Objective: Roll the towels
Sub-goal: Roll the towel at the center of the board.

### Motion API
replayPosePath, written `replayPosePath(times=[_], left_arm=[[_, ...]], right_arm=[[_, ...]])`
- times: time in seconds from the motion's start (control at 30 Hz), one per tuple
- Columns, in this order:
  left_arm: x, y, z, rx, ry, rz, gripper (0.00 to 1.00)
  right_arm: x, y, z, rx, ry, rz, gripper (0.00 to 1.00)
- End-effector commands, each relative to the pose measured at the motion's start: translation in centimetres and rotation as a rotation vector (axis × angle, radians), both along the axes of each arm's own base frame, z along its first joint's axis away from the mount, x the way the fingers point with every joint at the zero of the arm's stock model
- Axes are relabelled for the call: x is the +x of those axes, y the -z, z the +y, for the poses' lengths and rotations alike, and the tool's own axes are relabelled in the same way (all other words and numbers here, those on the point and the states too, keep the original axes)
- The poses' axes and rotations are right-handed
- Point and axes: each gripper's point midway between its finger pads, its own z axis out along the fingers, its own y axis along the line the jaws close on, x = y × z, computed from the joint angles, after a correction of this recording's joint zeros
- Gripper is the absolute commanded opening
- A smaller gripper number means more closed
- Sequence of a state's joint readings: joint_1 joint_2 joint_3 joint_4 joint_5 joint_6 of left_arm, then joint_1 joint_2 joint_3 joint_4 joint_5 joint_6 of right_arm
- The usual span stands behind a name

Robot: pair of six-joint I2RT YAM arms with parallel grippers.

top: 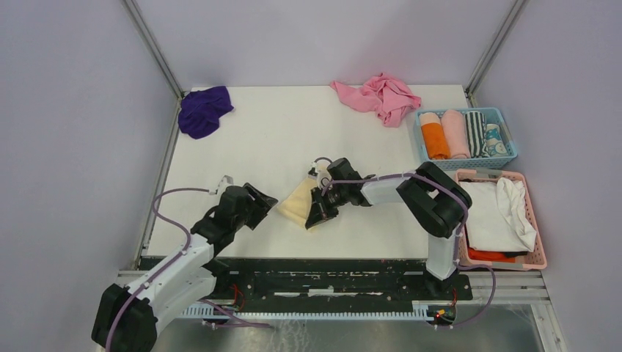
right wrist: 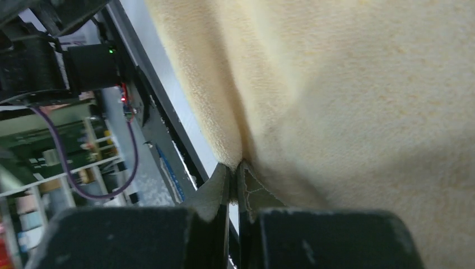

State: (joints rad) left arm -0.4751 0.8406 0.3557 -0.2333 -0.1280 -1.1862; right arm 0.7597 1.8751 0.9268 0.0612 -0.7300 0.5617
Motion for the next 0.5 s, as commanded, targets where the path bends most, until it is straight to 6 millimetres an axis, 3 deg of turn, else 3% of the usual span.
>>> replayPosePath(times=[0.0, 0.23, 0.47], left_arm=[[-0.3, -0.3, -0.8, -0.048, 0.098, -0.073, 0.69], [-1.2, 2.1, -1.6, -0.106, 0.164, -0.009, 0.67], [-0.8, 2.8, -2.9, -0.14, 0.22, 0.007, 0.63]], right_arm=[[0.5, -1.7, 1.5, 0.145, -0.003, 0.162, 0.01], [2.0, 1.2, 0.1, 0.116, 0.084, 0.285, 0.01], [2.3, 2.6, -0.5, 0.091, 0.106, 0.322, 0.01]])
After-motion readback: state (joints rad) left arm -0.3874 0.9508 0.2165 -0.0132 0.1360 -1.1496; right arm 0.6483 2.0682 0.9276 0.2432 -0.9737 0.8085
